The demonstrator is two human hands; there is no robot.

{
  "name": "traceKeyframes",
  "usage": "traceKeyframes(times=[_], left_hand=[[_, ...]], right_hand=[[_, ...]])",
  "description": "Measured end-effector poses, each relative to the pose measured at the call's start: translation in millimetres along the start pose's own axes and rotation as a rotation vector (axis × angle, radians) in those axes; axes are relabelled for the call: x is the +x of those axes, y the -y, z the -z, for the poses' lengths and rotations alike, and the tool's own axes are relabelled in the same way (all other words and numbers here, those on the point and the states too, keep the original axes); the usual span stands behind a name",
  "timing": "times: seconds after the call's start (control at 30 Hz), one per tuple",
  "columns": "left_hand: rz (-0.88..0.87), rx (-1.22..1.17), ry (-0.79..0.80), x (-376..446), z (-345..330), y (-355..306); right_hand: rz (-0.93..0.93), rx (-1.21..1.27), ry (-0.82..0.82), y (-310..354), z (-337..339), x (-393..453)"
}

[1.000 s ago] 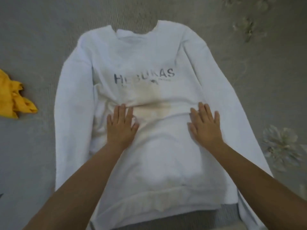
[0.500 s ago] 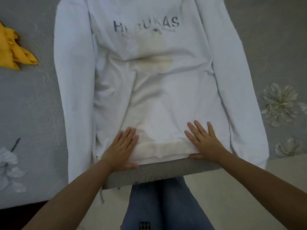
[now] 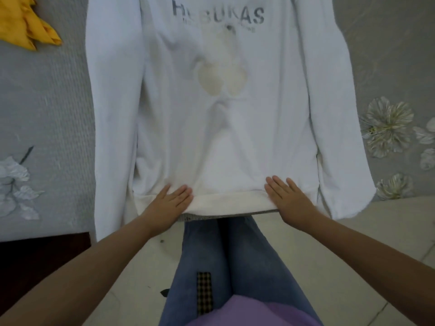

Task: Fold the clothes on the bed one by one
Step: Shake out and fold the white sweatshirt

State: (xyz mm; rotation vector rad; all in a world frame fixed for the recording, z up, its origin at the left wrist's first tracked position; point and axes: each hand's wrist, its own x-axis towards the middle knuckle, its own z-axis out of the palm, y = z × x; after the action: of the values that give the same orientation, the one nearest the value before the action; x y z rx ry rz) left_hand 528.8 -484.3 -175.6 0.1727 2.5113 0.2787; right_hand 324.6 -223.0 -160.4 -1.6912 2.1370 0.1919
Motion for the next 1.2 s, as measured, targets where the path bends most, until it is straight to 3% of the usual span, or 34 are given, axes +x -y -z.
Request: traceKeyframes(times=[0.07, 0.13, 0.23, 0.33, 0.43, 0.5, 0.67, 0.8, 1.2], left_hand=[[0.022, -0.02, 0.194, -2.8, -5.7, -4.2], [0.011, -0.106, 0.226, 4.6, 6.9, -2.1], [-0.052, -0.161, -0.113, 26.8, 37.1, 9.9], [0.038, -0.215, -0.28, 63.1, 58.6, 22.7], [0.199, -0.275, -0.319, 102.9, 74.4, 24.9], [0.25, -0.29, -0.336, 123.2, 81.0, 23.6], [0.188, -0.218, -0.326, 159.2, 107.2, 12.5], [0.246, -0.206, -0.263, 197.4, 124.0, 9.6], [0.419, -0.284, -0.217, 346.5, 209.7, -61.9]], right_hand=[[0.049, 0.047, 0.032, 0.0, 0.0, -6.9], [0.043, 0.15, -0.085, -8.7, 1.7, -6.7], [-0.359, 0.237, -0.209, -35.0, 16.4, 10.2], [-0.882, 0.308, 0.061, -64.1, 26.4, 23.5], [-1.177, 0.508, 0.162, -88.3, 26.9, 29.7], [-1.216, 0.515, 0.1, -106.4, 26.1, 30.5], [-1.199, 0.519, 0.0, -146.9, 30.8, 30.8], [-1.306, 0.645, -0.202, -189.9, 40.9, 32.8], [-1.499, 1.122, -0.746, -407.3, 101.3, -5.2]])
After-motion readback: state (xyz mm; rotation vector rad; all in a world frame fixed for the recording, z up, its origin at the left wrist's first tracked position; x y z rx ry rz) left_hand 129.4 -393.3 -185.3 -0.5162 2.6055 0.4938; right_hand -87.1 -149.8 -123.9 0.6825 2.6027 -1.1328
